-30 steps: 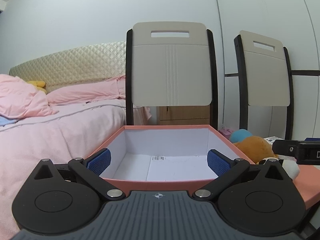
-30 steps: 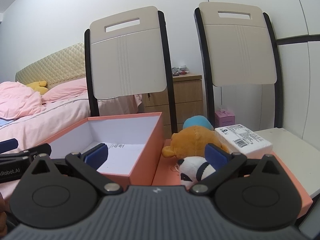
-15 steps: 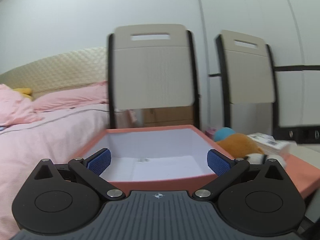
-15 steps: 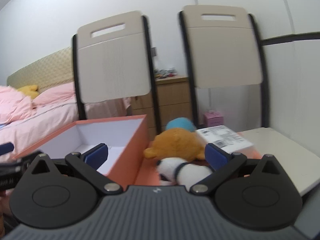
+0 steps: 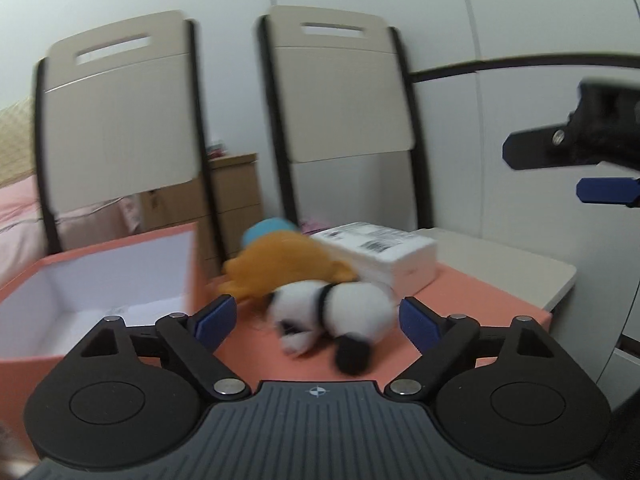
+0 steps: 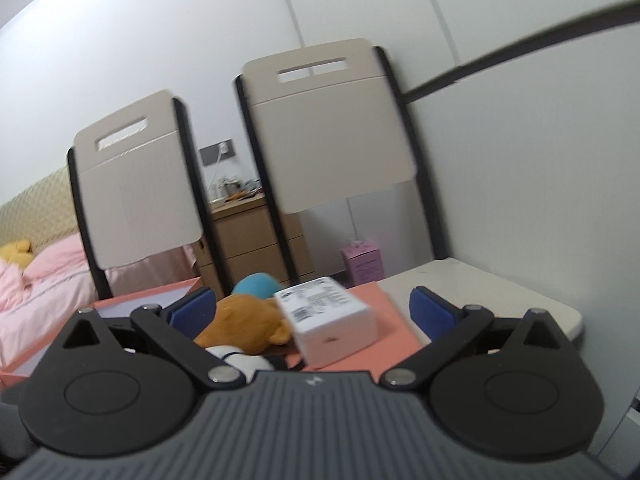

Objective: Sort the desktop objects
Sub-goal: 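Move the left tool to the panda plush and close on it, then carry the panda plush into the pink box and open the left tool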

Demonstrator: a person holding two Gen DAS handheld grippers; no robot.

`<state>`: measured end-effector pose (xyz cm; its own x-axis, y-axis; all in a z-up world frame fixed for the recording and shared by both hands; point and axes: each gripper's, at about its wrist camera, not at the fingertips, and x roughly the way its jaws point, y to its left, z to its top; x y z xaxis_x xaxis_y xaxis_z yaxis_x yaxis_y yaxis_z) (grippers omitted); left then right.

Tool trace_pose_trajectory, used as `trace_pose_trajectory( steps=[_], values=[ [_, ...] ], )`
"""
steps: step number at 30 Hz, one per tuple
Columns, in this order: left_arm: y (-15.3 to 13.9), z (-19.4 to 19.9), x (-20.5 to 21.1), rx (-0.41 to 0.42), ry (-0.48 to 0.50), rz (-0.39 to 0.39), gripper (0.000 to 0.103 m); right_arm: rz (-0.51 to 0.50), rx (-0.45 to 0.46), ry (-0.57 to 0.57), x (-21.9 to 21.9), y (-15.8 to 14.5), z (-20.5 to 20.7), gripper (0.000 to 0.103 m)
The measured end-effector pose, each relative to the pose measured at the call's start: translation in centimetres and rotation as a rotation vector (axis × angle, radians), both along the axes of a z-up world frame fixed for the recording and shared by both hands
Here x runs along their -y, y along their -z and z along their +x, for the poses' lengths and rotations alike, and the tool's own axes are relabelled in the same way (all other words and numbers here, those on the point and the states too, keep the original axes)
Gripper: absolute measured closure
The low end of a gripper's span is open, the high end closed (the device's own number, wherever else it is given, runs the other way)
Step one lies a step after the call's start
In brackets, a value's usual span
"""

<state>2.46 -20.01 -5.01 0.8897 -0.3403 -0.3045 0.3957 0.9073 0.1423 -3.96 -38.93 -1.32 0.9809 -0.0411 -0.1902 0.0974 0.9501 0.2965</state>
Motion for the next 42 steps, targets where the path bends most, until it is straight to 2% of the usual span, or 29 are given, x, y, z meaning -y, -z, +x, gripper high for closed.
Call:
trace_pose_trajectory(
  steps=[4,10,12,16,19,26,33,38,42],
  values=[
    [1.5,1.7,2.9,-0.03,-0.024,0.026,0.018,0.023,0.003,0.013,1.9,0.3,-0.9,0.0],
    [3.7,4.2,4.5,-0.108,-0.081,0.037,0.028,0.06,0.008,0.002,3.6,0.5,-1.7,0.0],
    [3.9,4.6,4.7,-0.115,-0.103,0.042,0.039,0.063,0.01,-0.009,3.7,0.5,-1.8,0.0],
    [3.6,5.1,4.9,-0.127,-0.118,0.042,0.047,0.064,0.01,-0.02,3.8,0.5,-1.8,0.0],
    [2.4,4.9,4.5,-0.129,-0.123,0.019,0.052,0.076,0.016,-0.019,4.1,0.5,-2.0,0.0],
    [-2.4,1.1,3.1,-0.044,-0.08,-0.024,0.052,0.085,0.029,-0.026,3.8,0.3,-2.3,0.0],
    [-7.7,-1.5,-1.7,0.013,-0.085,-0.043,0.052,0.091,0.046,-0.064,2.0,-0.1,-1.8,0.0],
    [-10.0,-0.5,-6.9,0.016,-0.145,-0.024,0.052,0.091,0.034,-0.094,0.4,-0.3,-0.9,0.0],
    [-10.7,3.7,-11.5,-0.039,-0.259,-0.006,0.052,0.086,0.023,-0.129,-1.2,-0.5,-0.2,0.0]
  ],
)
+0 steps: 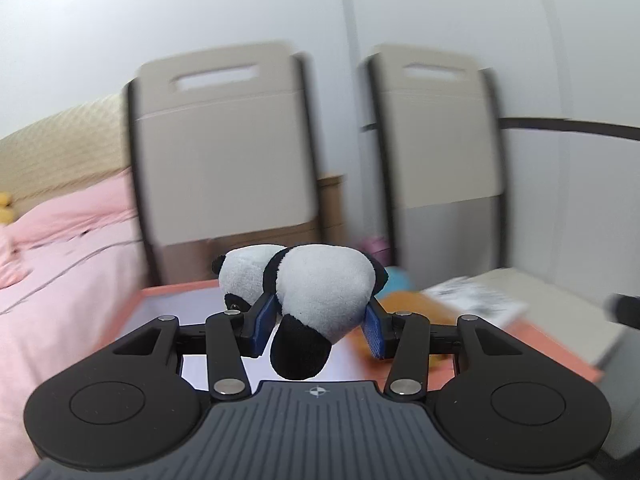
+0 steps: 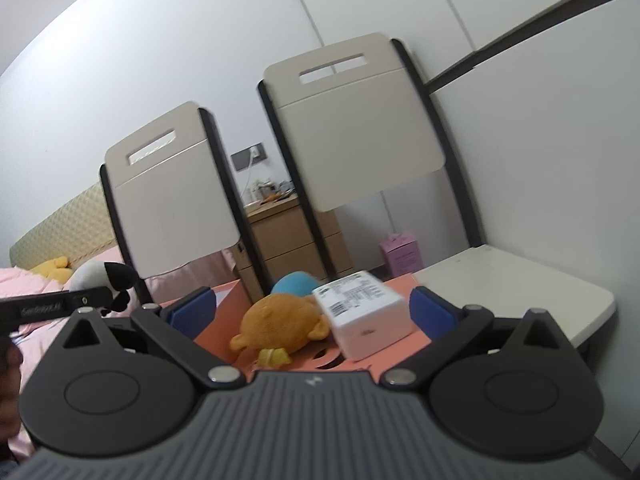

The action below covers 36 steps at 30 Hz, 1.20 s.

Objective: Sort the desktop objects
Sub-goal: 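Carry the panda plush into the pink box and open the left tool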

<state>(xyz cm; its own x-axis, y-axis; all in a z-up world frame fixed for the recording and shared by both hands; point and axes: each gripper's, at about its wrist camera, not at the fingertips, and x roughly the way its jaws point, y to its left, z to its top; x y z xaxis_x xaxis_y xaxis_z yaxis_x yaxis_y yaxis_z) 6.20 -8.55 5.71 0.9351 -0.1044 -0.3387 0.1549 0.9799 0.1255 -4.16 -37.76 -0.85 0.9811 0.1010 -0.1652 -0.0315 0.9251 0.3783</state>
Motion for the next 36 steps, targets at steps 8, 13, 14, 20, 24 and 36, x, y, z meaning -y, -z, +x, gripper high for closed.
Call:
trace_pose_trajectory(
  steps=[8,13,14,20,24,36],
  values=[
    [0.6,13.5,-5.1,-0.201,-0.126,-0.016,0.052,-0.039,-0.054,-0.047,-2.4,-0.1,3.0,0.0],
    [2.6,19.9,-6.5,-0.334,-0.136,0.014,0.052,-0.094,-0.125,-0.069,-3.5,0.5,5.5,0.0],
    [3.2,20.9,-6.8,-0.362,-0.143,0.017,0.052,-0.109,-0.141,-0.074,-3.8,0.6,6.0,0.0],
    [6.9,25.7,-7.9,-0.505,-0.171,0.022,0.052,-0.146,-0.202,-0.101,-4.5,1.5,7.9,0.0],
    [8.9,26.3,-7.6,-0.548,-0.168,0.05,0.052,-0.142,-0.222,-0.123,-4.7,1.7,8.8,0.0],
    [8.7,24.7,-9.2,-0.513,-0.14,-0.021,0.034,-0.178,-0.249,-0.186,-7.6,2.0,10.4,0.0]
  ],
)
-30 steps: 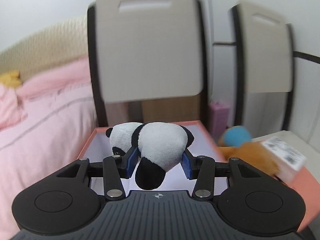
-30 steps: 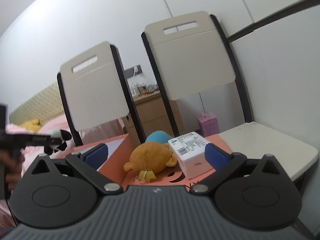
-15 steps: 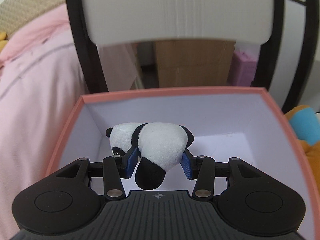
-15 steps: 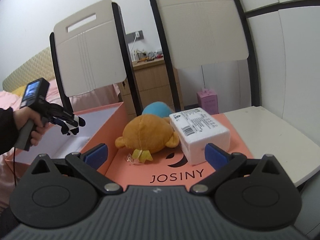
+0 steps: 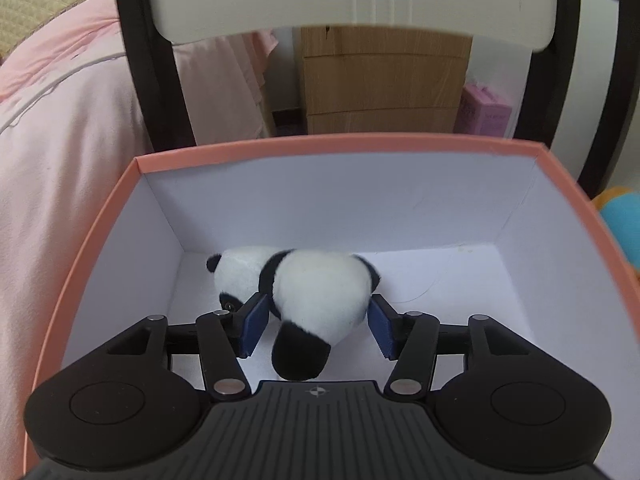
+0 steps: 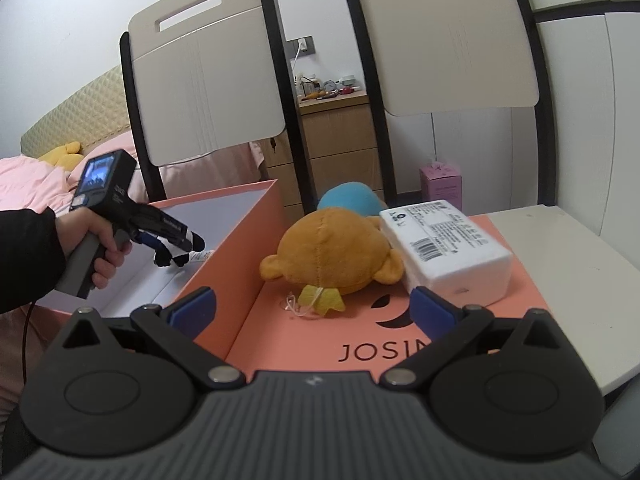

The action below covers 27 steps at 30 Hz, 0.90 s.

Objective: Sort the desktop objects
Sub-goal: 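Carry the panda plush into the pink box and open the left tool, then move the right tool to the orange bear plush and close on it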

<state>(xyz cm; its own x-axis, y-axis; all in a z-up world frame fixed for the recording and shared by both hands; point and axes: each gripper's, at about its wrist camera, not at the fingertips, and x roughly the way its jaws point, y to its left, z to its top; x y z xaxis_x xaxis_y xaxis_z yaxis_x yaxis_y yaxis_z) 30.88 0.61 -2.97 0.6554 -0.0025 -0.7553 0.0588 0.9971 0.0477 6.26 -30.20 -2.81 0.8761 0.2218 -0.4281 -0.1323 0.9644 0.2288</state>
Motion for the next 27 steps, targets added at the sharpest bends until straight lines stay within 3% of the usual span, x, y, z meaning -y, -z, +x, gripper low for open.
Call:
trace_pose_trajectory(
  steps=[3,9,15,19,22,27],
  values=[
    [-1.7,-2.2,-0.1,0.067,0.005,-0.008,0.021,-0.005,0.002,-0.004,-0.5,0.0,0.1,0.0],
    [-6.4,-7.9,-0.5,0.193,0.038,-0.071,0.015,-0.016,0.02,-0.009,-1.3,-0.1,-0.1,0.0],
    [-9.6,-16.2,-1.5,0.332,0.024,-0.102,0.01,-0.036,0.056,-0.011,-2.0,-0.3,-0.6,0.0],
    [-9.0,-21.8,-2.5,0.378,-0.009,-0.105,0.008,-0.045,0.091,-0.011,-2.1,-0.7,-1.5,0.0],
    [-7.5,-24.9,-2.4,0.427,0.019,-0.085,0.008,-0.021,0.135,-0.023,-2.0,-1.0,-2.4,0.0],
    [-6.9,-25.3,-2.2,0.438,0.059,-0.128,0.008,-0.003,0.164,-0.049,-2.2,-1.1,-3.0,0.0]
  ],
)
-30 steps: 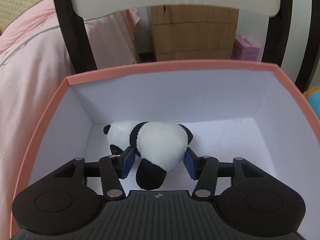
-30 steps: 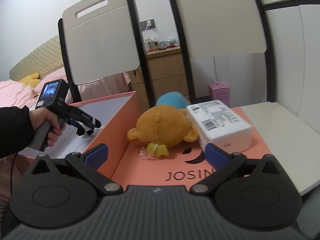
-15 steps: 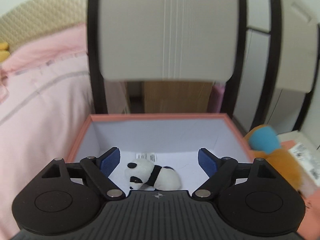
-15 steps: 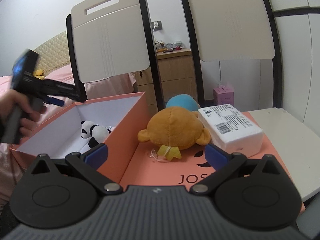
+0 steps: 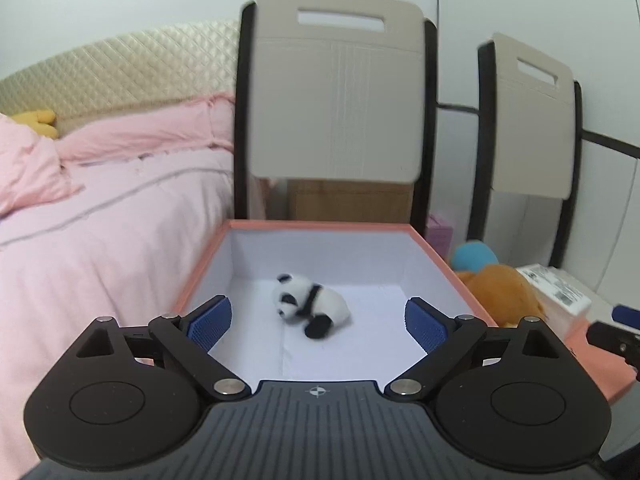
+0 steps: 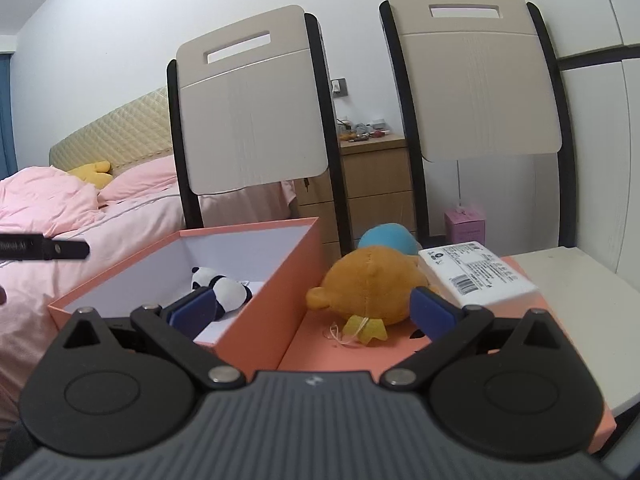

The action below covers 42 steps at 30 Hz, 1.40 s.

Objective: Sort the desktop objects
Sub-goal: 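Move the right tool to the orange bear plush and close on it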

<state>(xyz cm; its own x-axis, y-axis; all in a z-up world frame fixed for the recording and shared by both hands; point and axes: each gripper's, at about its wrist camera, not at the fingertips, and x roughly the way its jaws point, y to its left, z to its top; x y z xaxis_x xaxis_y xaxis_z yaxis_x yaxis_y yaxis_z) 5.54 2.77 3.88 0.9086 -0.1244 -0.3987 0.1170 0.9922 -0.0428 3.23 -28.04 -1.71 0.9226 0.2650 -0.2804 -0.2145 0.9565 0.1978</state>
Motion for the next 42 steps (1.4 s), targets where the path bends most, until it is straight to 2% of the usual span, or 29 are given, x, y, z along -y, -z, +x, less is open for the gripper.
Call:
trace_pose_trajectory(
  steps=[3,7,12,18,25,26,28,30,33,37,40,42],
  values=[
    [-0.2,-0.8,0.1,0.065,0.017,-0.001,0.006,0.019,0.045,0.016,0.5,-0.9,-1.4,0.0],
    [0.2,-1.4,-0.4,0.025,0.042,-0.054,0.005,0.05,0.066,0.069,1.2,-2.8,-3.7,0.0],
    [0.0,-2.3,-0.8,0.05,0.041,-0.066,0.0,0.008,0.08,0.114,0.2,-5.5,-5.0,0.0],
    [0.4,-2.4,-1.2,0.063,0.029,-0.074,0.0,-0.053,0.097,0.057,-1.4,-6.7,-2.8,0.0],
    [0.4,-3.1,-0.8,0.129,-0.051,-0.062,0.0,-0.036,0.109,0.045,-1.2,-5.4,0.6,0.0],
    [0.5,-3.1,-0.5,0.13,-0.043,-0.024,0.0,-0.04,0.107,0.049,-1.2,-5.1,1.2,0.0],
    [0.7,-3.1,0.1,0.126,-0.02,0.061,0.0,-0.05,0.081,0.056,-1.4,-4.1,2.9,0.0],
    [1.2,-3.1,-0.2,0.101,-0.028,0.101,0.0,-0.036,0.022,0.049,-1.5,-2.9,5.2,0.0],
    [2.1,-2.6,-1.9,0.039,-0.028,0.071,0.0,-0.041,-0.075,0.051,-1.9,-1.5,9.2,0.0],
    [2.9,-1.7,-3.6,0.001,-0.035,0.012,0.0,-0.087,-0.168,0.102,-2.2,0.0,14.5,0.0],
    [3.4,-1.8,-4.1,0.01,-0.035,-0.017,0.0,-0.12,-0.211,0.14,-2.2,1.3,17.4,0.0],
    [3.7,-1.9,-4.0,0.026,-0.027,-0.007,0.0,-0.143,-0.22,0.148,-2.4,2.1,18.6,0.0]
  ],
)
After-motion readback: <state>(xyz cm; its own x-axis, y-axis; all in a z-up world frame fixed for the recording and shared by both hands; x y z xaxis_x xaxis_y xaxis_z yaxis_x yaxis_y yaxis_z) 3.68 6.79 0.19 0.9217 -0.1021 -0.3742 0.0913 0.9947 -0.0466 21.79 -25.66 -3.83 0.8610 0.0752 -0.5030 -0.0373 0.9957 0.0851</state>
